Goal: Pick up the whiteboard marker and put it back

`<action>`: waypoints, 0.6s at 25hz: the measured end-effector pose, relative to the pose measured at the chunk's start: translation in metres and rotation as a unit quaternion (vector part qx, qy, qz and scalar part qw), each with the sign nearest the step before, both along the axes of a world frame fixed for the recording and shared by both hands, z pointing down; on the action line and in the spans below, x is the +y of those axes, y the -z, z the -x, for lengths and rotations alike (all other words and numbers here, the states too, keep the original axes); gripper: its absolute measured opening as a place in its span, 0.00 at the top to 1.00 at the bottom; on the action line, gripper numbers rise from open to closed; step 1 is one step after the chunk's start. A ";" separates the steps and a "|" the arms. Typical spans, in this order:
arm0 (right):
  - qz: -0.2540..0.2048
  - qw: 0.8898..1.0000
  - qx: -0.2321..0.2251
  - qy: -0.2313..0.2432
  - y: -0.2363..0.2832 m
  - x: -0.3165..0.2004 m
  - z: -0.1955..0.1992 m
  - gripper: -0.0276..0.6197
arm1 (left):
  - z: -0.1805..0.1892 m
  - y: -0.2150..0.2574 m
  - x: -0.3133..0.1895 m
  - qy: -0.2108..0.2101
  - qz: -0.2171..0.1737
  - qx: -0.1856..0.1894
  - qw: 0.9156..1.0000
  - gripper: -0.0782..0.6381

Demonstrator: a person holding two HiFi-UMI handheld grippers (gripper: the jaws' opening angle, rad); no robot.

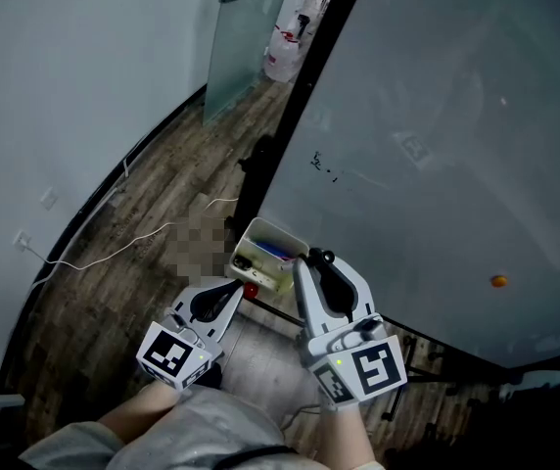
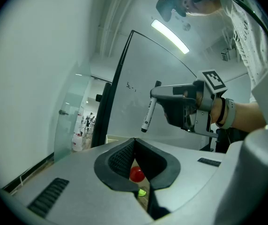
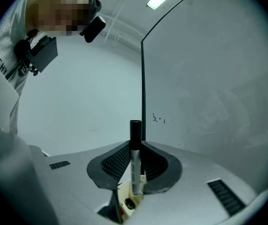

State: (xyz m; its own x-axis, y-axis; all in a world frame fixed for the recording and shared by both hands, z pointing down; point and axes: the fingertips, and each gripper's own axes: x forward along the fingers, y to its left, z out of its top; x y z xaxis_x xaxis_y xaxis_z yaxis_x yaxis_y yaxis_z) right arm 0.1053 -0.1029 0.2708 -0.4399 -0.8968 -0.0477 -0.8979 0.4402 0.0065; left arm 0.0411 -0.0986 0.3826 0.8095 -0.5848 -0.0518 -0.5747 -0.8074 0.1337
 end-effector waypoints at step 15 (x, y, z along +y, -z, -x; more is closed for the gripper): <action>-0.013 1.000 0.004 0.005 0.012 0.002 0.000 0.84 | -0.006 0.007 -0.001 -0.007 -0.007 0.005 1.000 0.87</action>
State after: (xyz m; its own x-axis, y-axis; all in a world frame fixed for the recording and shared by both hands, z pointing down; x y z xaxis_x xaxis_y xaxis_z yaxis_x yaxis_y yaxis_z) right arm 0.1052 -0.1013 0.2591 -0.4484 -0.8913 -0.0675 -0.8938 0.4478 0.0249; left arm 0.0472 -0.0993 0.3758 0.8169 -0.5727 -0.0687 -0.5622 -0.8172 0.1273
